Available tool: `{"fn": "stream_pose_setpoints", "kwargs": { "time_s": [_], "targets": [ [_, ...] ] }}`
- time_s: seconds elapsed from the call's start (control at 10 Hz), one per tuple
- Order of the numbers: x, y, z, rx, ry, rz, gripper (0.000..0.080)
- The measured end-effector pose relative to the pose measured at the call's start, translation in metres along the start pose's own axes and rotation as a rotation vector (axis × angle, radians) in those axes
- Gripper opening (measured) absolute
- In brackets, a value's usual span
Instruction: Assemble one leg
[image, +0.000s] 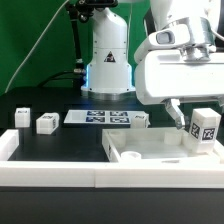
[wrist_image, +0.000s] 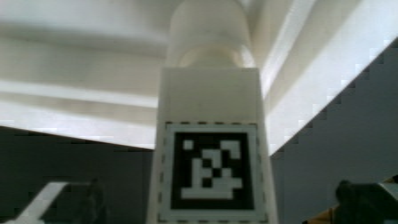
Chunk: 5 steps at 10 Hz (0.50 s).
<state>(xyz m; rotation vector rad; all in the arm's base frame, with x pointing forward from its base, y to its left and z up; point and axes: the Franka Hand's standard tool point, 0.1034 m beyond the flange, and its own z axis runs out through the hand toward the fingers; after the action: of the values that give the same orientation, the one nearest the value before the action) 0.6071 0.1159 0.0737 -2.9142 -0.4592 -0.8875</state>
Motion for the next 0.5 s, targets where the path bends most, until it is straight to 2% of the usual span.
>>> {"fn": "stream_pose_setpoints", "kwargs": {
  "time_s": [0.1, 0.2, 0.3, 0.5],
  "targets": [
    [0.001, 0.0, -0.001, 0.0, -0.001, 0.0, 0.0649],
    [0.006, 0.001, -0.007, 0.013, -0.024, -0.001, 0.0649],
    [0.018, 0.004, -0.022, 0.013, -0.023, -0.008, 0.0649],
    [0.015, 0.003, -0.019, 0.016, -0.03, -0.008, 0.0649]
  ]
}}
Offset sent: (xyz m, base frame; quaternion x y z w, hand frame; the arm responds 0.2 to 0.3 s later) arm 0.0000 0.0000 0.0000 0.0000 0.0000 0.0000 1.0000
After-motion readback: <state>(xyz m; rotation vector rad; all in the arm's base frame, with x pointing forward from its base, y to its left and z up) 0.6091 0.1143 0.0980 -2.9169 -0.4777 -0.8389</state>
